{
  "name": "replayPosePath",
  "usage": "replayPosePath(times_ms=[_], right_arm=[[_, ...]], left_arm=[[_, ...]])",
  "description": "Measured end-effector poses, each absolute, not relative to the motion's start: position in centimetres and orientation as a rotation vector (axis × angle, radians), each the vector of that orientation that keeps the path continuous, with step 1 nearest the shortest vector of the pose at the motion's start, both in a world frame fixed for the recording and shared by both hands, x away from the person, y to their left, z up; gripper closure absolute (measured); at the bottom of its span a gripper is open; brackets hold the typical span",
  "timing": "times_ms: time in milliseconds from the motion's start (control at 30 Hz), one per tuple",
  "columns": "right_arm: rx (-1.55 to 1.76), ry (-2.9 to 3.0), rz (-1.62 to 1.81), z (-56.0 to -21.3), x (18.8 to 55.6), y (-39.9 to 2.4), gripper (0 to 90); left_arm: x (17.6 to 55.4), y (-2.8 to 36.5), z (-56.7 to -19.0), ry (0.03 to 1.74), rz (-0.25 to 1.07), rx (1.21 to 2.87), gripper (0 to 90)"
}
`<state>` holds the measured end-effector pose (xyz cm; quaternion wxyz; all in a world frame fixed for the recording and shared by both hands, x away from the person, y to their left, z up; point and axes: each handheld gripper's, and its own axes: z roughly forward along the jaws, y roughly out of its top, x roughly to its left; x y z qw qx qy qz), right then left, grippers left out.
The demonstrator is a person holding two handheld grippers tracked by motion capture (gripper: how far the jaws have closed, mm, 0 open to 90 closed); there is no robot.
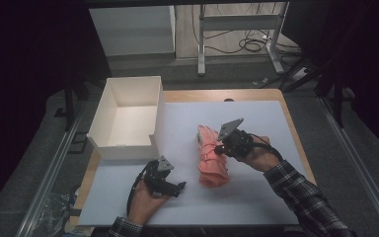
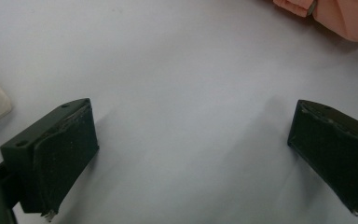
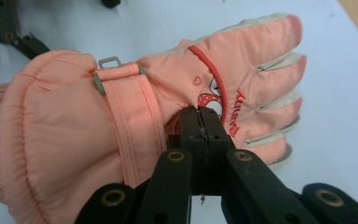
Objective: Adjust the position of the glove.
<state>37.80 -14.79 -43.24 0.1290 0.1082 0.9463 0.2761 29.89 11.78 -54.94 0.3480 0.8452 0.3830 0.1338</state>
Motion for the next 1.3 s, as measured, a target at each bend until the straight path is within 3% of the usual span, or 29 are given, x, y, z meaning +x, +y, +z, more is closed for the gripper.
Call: replayPosePath(times_ms=[167,633,1300], right_arm=[[0.316,2.761,0.814,-43.8,37.7,-15.0,89.8],[0.492,2.71,0.958,-43.2,37.6,-17.7,75.8],[0.725,2.621,1.12,-48.6,35.6,-21.8,75.5]], left_arm=[[29.9,11.8,-54.9,0.993,0.347,2.191,1.0],[29.9,11.8,-54.9,0.993,0.347,2.191,1.0],[29.9,11.8,-55.0,0.995,0.344,2.191,1.0]])
